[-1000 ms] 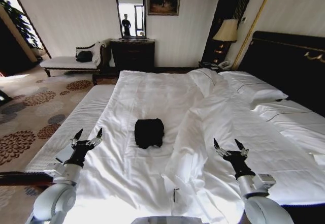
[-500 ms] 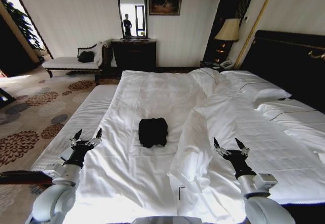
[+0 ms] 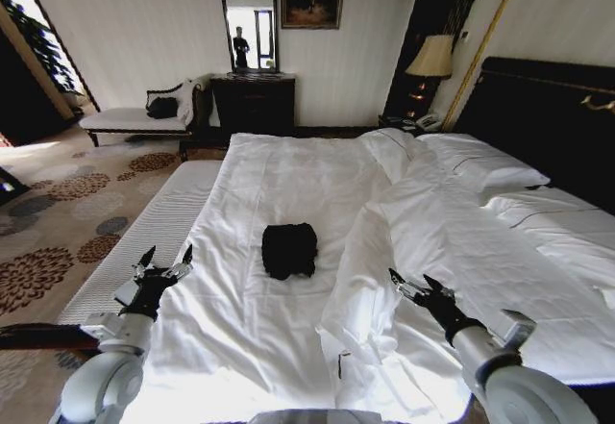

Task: Fold the clothes on the bed.

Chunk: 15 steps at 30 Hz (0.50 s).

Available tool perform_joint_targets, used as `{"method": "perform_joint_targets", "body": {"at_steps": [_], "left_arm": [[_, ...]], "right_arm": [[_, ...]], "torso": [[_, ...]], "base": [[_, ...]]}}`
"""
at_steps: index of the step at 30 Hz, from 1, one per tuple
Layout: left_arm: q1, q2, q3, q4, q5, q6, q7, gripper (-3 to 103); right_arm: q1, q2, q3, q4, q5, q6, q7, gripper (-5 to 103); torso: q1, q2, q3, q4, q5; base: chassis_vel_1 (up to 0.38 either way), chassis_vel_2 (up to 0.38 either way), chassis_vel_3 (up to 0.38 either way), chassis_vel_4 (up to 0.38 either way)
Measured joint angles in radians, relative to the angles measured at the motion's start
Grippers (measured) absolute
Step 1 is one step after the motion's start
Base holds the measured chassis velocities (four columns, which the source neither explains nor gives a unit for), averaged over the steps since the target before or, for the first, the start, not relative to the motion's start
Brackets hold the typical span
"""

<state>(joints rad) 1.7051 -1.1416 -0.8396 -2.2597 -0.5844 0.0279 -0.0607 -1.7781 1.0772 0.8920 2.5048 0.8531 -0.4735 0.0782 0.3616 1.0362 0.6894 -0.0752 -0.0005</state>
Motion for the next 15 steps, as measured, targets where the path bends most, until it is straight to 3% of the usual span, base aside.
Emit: {"method": "perform_joint_targets", "body": {"at_steps": [6,15], "left_arm": [[0.007,0.000,-0.009,0.000,0.000,-0.001,0.000,100],[0.009,-0.010,-0.009,-0.002,0.009,0.000,-0.001,100]], "right_arm": [[0.000,-0.109,-0.008,-0.001,0.024,0.016,-0.042,100],[0.051,-0.320,-0.049,-0.003,0.133,-0.056,0.004,100]], "torso": [[0.000,0.000,0.000,-0.0004,0.0001],[0.000,0.000,0.000,-0.0004,0.0001]], "base": [[0.000,0.000,0.000,0.000],[0.000,0.000,0.000,0.000]]}}
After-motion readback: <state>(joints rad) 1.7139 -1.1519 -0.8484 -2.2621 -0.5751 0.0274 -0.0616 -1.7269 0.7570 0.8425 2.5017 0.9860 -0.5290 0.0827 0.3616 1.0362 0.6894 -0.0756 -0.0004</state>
